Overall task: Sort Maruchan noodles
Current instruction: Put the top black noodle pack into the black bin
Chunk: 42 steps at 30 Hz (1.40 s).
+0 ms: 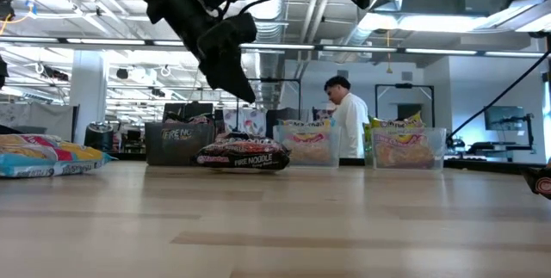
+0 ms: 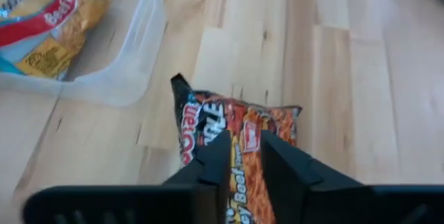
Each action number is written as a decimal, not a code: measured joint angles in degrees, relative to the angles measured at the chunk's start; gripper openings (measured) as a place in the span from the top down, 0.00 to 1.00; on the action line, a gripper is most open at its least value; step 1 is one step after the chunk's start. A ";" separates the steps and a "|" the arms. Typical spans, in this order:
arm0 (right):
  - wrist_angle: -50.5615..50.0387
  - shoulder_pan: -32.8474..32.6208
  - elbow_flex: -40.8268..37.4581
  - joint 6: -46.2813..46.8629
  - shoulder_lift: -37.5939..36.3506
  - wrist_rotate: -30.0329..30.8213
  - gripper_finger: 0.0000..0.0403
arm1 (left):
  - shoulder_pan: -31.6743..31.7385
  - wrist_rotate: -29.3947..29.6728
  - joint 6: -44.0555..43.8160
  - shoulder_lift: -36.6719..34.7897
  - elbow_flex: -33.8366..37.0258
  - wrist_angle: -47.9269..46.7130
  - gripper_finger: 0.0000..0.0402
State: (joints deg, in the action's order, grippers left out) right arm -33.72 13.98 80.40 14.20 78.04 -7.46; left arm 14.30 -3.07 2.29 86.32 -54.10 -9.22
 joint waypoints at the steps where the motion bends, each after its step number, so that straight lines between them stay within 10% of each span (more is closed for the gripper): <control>1: -0.05 0.00 0.00 -0.57 0.00 0.00 0.74 | 0.01 -0.18 -0.01 0.00 -0.32 0.09 0.80; 12: -0.08 -0.02 0.00 -1.21 0.00 0.00 0.74 | -1.95 -0.24 -4.51 0.00 -0.38 1.02 0.58; 42: -0.25 -0.07 -0.02 -1.21 0.00 0.00 0.74 | -4.08 10.02 -5.38 16.75 -0.75 4.09 0.57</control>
State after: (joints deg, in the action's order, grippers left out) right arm -33.98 13.91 80.38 12.99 78.04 -7.46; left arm 10.22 6.96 -3.09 103.07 -54.85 -5.14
